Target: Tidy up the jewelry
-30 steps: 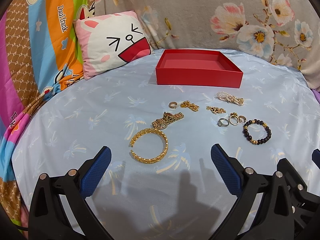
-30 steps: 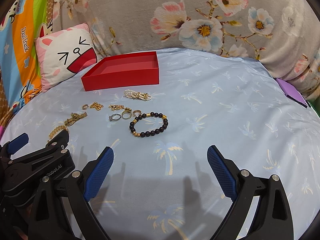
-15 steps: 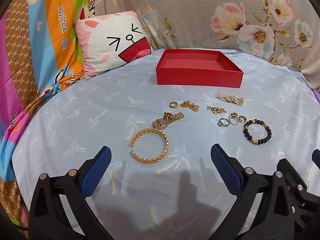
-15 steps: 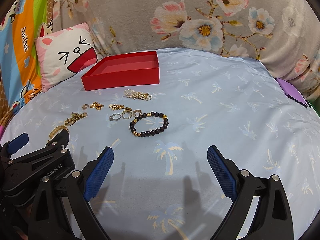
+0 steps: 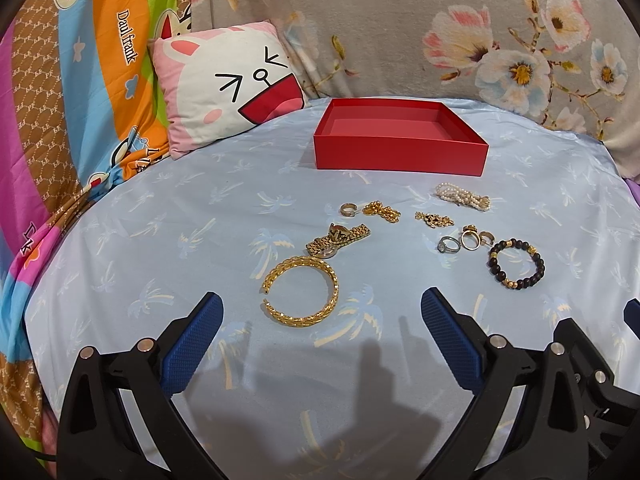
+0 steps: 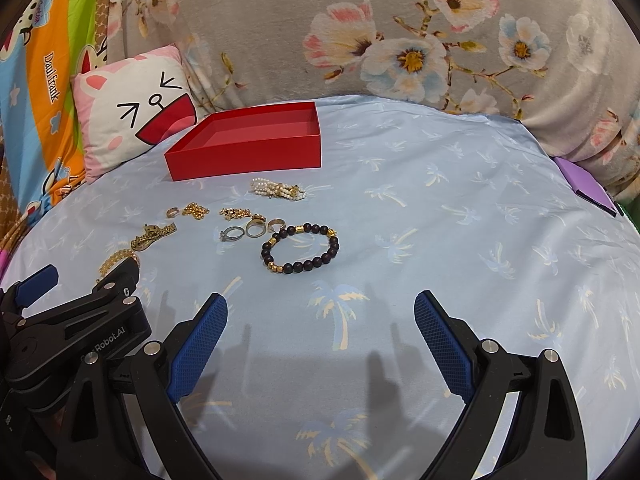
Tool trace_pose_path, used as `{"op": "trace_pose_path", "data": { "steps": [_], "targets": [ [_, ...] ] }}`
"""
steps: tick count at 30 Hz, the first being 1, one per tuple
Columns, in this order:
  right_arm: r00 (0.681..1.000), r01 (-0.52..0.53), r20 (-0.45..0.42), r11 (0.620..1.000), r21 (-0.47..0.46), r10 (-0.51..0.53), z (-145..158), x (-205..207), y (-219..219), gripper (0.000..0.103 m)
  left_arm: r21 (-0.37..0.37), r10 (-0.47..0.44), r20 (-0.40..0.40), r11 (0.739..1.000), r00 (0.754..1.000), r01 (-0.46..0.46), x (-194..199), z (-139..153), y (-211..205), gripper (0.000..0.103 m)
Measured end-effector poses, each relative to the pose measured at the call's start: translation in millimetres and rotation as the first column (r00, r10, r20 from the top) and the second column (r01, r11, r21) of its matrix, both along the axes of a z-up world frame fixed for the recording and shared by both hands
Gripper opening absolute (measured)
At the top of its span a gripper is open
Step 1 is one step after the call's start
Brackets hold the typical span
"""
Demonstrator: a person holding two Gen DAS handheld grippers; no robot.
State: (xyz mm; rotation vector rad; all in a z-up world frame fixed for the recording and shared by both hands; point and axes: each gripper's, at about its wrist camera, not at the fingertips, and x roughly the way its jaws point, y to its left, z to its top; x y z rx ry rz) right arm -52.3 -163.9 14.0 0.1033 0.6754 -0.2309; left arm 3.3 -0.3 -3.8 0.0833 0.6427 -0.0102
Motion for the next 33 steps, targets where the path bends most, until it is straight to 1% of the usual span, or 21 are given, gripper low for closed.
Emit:
{"op": "trace_pose_path", "data": {
  "steps": [33],
  "targets": [
    [1.0,-0.003,-0.002,1.0,0.001,0.003,-0.2,0.1,-0.4,0.093,0.0,0.001,0.0,1.0,1.0,-0.001,0.6,-2.0,1.9,0.096]
  ]
}}
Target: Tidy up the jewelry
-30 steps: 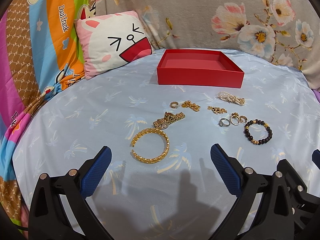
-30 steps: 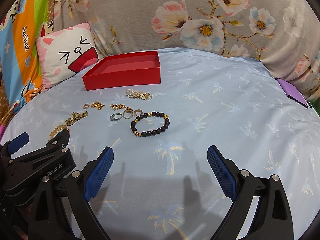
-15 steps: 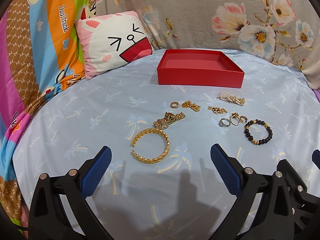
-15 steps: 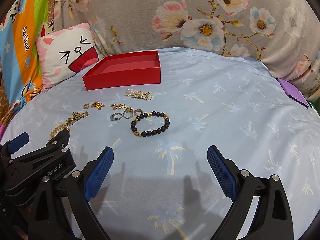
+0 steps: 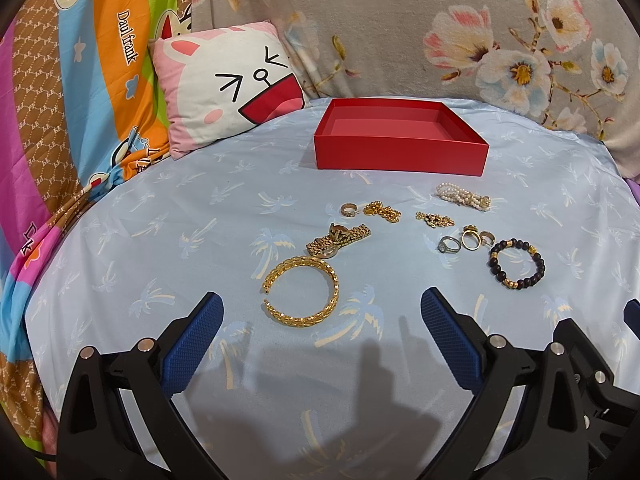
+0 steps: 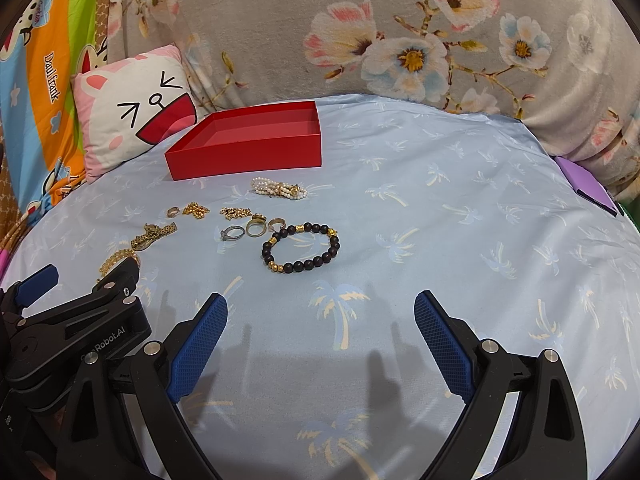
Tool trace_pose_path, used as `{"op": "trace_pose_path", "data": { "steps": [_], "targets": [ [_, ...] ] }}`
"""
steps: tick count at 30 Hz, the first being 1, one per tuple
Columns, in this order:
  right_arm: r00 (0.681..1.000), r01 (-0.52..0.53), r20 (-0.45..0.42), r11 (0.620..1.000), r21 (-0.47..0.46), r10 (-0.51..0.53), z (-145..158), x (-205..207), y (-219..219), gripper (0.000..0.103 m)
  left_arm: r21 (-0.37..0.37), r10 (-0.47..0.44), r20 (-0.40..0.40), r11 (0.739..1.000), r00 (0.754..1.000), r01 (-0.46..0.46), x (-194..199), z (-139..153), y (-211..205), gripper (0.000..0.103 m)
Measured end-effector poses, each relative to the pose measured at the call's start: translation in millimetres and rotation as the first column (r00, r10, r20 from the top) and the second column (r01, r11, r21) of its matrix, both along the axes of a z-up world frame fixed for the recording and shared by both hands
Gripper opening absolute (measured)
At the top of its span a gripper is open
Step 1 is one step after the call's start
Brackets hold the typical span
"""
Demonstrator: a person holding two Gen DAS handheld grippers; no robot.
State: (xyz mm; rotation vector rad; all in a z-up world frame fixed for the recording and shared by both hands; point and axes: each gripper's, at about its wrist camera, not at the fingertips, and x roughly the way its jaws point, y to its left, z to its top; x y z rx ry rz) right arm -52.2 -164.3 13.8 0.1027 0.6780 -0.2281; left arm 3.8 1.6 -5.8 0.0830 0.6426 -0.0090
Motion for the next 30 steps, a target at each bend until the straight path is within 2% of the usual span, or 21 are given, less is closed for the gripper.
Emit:
{"op": "trace_pose_path", "data": {
  "steps": [24,30],
  "targets": [
    [1.0,-0.001,-0.002,1.0,0.0,0.001,0.6,0.7,-0.8,0.093,-0.001,-0.001,-0.002,1.0,1.0,0.001,-0.1,0.4,-0.3,0.096],
    [0.999,0.006,-0.038,1.0,0.027,-0.005,-6.5,2.6,-1.1,0.093,-0.07,-0.005,-0.012,0.998,1.0,0.004,0.0,-1.1,13.0,0.097]
  ]
}}
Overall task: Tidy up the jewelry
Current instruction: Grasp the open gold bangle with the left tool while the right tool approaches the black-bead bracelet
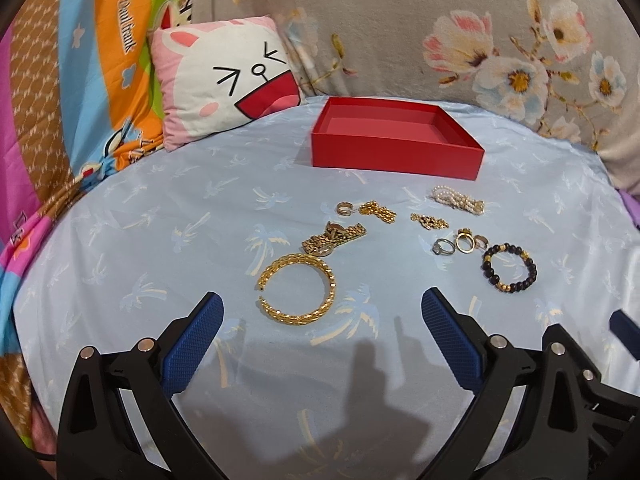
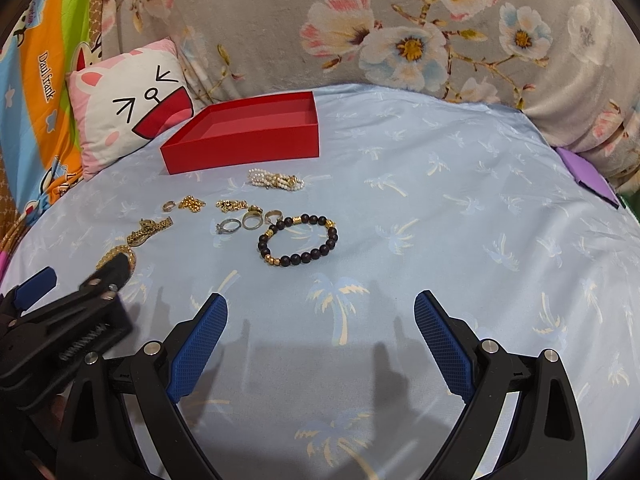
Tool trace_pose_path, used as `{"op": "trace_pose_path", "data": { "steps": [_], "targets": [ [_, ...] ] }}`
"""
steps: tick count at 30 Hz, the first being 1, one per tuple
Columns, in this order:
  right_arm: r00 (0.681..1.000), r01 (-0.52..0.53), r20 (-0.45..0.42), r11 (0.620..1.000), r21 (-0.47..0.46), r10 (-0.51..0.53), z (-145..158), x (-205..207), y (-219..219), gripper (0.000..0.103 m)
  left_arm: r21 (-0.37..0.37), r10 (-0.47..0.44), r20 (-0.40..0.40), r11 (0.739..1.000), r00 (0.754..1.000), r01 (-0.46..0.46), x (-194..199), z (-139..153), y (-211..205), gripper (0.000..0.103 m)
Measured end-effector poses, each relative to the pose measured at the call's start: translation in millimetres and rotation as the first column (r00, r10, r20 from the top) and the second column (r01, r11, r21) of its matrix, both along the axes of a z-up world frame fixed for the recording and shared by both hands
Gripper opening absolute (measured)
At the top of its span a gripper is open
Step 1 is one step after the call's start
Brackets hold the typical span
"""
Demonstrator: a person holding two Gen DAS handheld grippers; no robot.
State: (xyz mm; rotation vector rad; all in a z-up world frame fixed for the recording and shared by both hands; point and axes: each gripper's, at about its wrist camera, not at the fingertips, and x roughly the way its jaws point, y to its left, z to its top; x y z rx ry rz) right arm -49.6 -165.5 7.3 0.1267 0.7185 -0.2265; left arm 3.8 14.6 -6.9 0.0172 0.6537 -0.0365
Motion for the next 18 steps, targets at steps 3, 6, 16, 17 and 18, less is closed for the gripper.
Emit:
{"op": "trace_pose_path", "data": {
  "steps": [3,6,16,17,18],
  "targets": [
    [1.0,-0.009,-0.005,0.999,0.038,0.009,-1.5,-0.5,-4.3,0.093,-0.02,0.015,-0.018,1.0,1.0,-0.015,-1.5,-1.4,17.9,0.097],
    [0.999,-0.011,-0.032,1.0,0.027,0.012,-3.2,5.8,-6.7,0.093,-0.034,0.024,-0.055,0.999,0.998,-0.025,2.7,-2.3,34.5,0.098],
    [0.998,-0.019,-0.065,0.996,0.085,0.025,-3.9,34.8,-17.2,0.093,-0.12,0.009,-0.141,0.992,0.99,-0.026,37.2,-6.3,62.1,0.098],
    [0.997,-0.023,-0.065,0.996,0.089,0.029,-4.2,35.8,-16.4,0.093,-0.112,-0.002,-0.139,0.994,0.99,-0.014,38.7,-7.2,58.3,0.098],
    [0.997,-0.026,-0.066,0.996,0.088,0.032,-3.9,36.9,-16.2,0.093,-0.102,-0.019,-0.138,0.995,0.99,0.005,40.4,-8.0,52.8,0.098]
  ]
}}
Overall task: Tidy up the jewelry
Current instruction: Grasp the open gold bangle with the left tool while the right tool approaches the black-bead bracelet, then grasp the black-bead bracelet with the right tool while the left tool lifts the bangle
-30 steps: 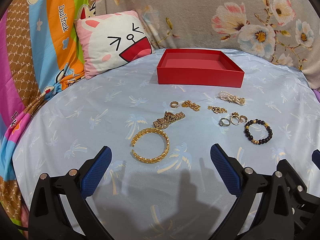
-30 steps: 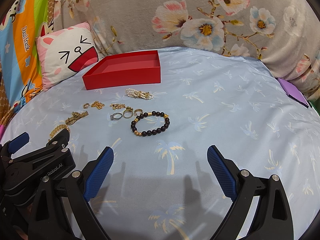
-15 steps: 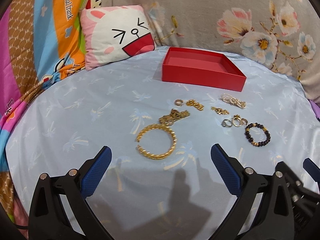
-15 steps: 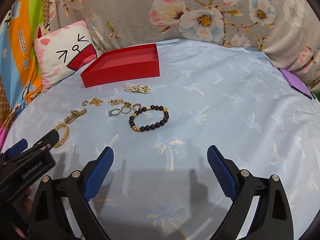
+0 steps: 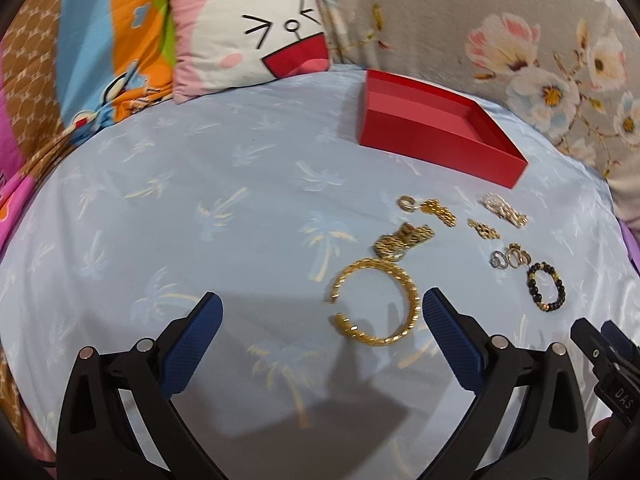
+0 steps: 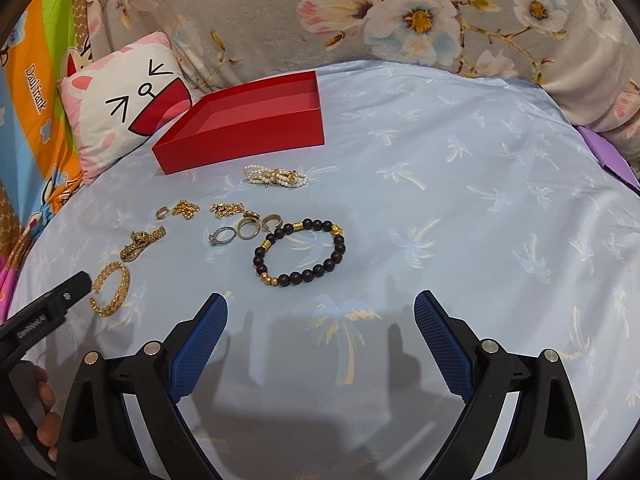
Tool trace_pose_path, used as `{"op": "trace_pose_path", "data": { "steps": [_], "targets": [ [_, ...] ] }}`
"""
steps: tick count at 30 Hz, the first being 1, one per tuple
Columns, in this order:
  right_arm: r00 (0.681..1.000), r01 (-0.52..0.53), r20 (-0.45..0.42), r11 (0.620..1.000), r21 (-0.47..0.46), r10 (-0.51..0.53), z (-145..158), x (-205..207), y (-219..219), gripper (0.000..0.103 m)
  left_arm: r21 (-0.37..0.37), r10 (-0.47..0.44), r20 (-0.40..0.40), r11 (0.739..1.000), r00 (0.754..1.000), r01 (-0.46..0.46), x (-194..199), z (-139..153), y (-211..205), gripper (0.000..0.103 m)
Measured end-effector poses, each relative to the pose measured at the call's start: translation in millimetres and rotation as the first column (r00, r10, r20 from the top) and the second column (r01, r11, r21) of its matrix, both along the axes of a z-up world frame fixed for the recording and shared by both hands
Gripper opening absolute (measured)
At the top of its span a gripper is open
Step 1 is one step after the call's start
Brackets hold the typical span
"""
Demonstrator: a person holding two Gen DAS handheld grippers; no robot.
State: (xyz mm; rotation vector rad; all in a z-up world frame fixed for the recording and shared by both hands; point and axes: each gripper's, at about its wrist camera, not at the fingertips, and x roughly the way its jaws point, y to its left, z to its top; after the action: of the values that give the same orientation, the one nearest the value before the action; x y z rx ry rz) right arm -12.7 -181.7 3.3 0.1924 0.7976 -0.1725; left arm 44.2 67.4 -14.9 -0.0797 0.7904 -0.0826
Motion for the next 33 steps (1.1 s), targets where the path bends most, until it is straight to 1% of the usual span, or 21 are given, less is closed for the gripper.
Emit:
{"op": "trace_pose_path", "data": {
  "steps": [4,6,9,10,11,12,14,16,19,22,25,27,29,30,32,33],
  "targets": [
    [1.0,-0.004,-0.006,1.0,-0.012,0.004,-0.5,1.6,1.0,0.093,0.046,-0.039,-0.015,0.998,0.999,0.039,11.6,-4.6,-17.8,0.097],
    [1.0,-0.003,-0.009,1.0,-0.006,0.003,-1.0,2.2,-0.5,0.093,0.054,-0.054,-0.027,0.997,0.998,0.055,17.5,-6.1,-22.5,0.094],
    [1.0,-0.004,-0.013,1.0,-0.004,0.004,-1.5,3.4,-1.0,0.093,0.041,-0.069,-0.073,0.997,0.995,0.072,27.5,-11.3,-26.0,0.08],
    [1.0,-0.005,-0.016,1.0,-0.005,0.005,-1.9,4.3,-0.8,0.093,0.04,-0.073,-0.087,0.996,0.994,0.077,29.8,-13.3,-26.4,0.073],
    [1.0,-0.006,-0.018,1.0,-0.005,0.006,-2.3,4.9,-0.5,0.093,0.043,-0.078,-0.081,0.996,0.994,0.082,30.5,-12.6,-27.3,0.07],
    [1.0,-0.007,-0.02,1.0,-0.005,0.006,-2.6,5.6,-0.6,0.093,0.044,-0.082,-0.082,0.995,0.993,0.086,31.4,-12.6,-28.1,0.069],
    [1.0,-0.007,-0.027,1.0,-0.006,0.006,-3.4,7.5,-0.3,0.093,0.049,-0.086,-0.077,0.995,0.993,0.09,30.3,-12.2,-28.3,0.059],
    [1.0,-0.007,-0.031,1.0,-0.008,0.007,-3.9,9.6,-0.3,0.093,0.051,-0.094,-0.072,0.994,0.993,0.098,29.0,-11.9,-29.2,0.054],
    [0.999,-0.008,-0.038,1.0,-0.008,0.007,-4.0,14.3,-1.9,0.093,0.032,-0.104,-0.072,0.994,0.992,0.106,28.5,-11.2,-27.8,0.054],
    [0.999,-0.01,-0.046,1.0,0.003,0.01,-3.6,21.2,-4.5,0.093,-0.003,-0.097,-0.067,0.995,0.993,0.097,27.2,-8.7,-22.5,0.054],
    [0.999,-0.014,-0.05,1.0,0.007,0.014,-3.4,32.2,-6.1,0.093,-0.002,-0.083,-0.045,0.997,0.996,0.083,25.2,-6.5,-20.4,0.054],
    [0.998,-0.015,-0.054,1.0,0.016,0.016,-4.0,41.1,-8.5,0.089,-0.009,-0.074,-0.039,0.997,0.997,0.073,25.2,-6.7,-18.2,0.054],
    [0.998,-0.003,-0.058,1.0,0.016,0.004,-4.0,47.2,-12.8,0.081,-0.023,-0.07,-0.038,0.997,0.997,0.069,25.9,-6.5,-14.8,0.054],
    [0.998,0.008,-0.063,1.0,0.014,-0.007,-4.6,49.9,-15.5,0.079,-0.024,-0.063,-0.031,0.998,0.998,0.062,25.7,-5.9,-13.4,0.054],
    [0.997,0.021,-0.08,1.0,0.016,-0.02,-8.3,55.3,-20.7,0.069,-0.024,-0.056,-0.025,0.998,0.998,0.055,24.8,-5.9,-12.8,0.054],
    [0.995,0.025,-0.095,1.0,0.015,-0.024,-11.4,58.3,-22.5,0.066,-0.023,-0.054,-0.024,0.998,0.998,0.054,24.8,-5.9,-13.3,0.054]
  ]
}}
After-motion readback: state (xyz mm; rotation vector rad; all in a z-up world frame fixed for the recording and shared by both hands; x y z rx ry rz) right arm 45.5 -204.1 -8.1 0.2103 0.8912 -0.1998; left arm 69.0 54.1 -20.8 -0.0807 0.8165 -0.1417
